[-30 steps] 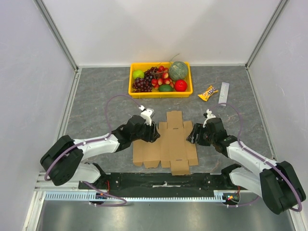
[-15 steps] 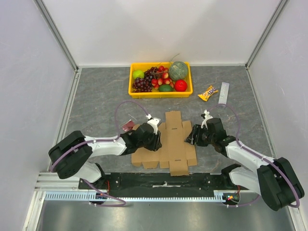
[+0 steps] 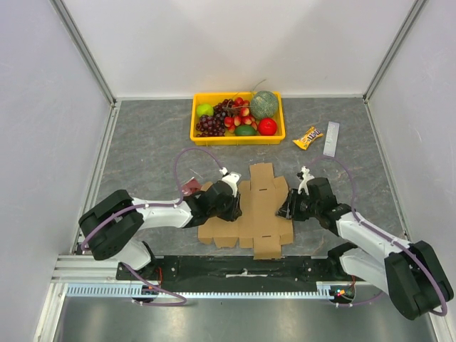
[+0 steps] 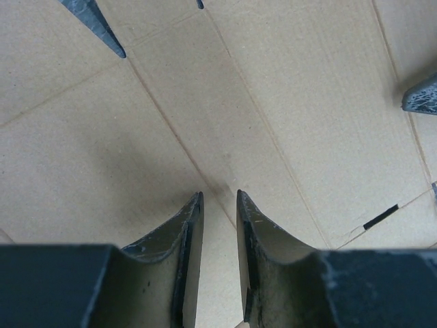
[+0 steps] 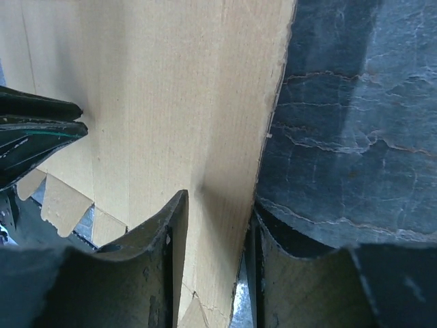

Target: Fold the paper box

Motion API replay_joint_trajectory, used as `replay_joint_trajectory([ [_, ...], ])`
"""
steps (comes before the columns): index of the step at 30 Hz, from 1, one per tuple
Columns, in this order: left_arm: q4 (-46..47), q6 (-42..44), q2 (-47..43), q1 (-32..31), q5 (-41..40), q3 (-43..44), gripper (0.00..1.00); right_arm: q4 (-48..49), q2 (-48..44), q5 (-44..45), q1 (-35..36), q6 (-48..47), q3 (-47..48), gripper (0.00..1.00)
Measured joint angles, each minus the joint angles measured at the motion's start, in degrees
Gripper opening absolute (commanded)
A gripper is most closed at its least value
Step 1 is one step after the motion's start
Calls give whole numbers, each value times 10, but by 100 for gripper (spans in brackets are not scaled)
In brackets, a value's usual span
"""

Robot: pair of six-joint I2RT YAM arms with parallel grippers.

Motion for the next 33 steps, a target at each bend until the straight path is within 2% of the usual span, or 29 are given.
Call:
replay_joint_trajectory([
  [8, 0, -16, 0, -5, -12, 0, 31, -3, -84, 19, 0, 20, -26, 33],
  [11, 0, -20, 1, -5, -14, 0, 32, -4, -101, 27, 0, 26, -31, 24],
  [13, 0, -22, 1, -6, -14, 0, 38, -4, -102, 29, 0, 29, -31, 16],
  [14, 1, -23, 1, -6, -14, 0, 40, -4, -101, 30, 0, 29, -31, 8],
  [17, 10, -26, 1, -10, -9, 0, 48, -2, -92, 30, 0, 27, -31, 1],
  [19, 16, -26, 0, -12, -7, -3, 56, -4, -85, 31, 0, 21, -30, 0],
  [23, 10, -15, -21, -14, -6, -3, 84, -50, -75, 38, 0, -6, 5, 0],
  [27, -1, 10, -91, -14, -16, 5, 100, -110, -57, 42, 0, -54, 86, 0],
  [33, 10, 46, -156, -4, -58, 78, 98, -165, -41, 40, 0, -104, 161, 0],
])
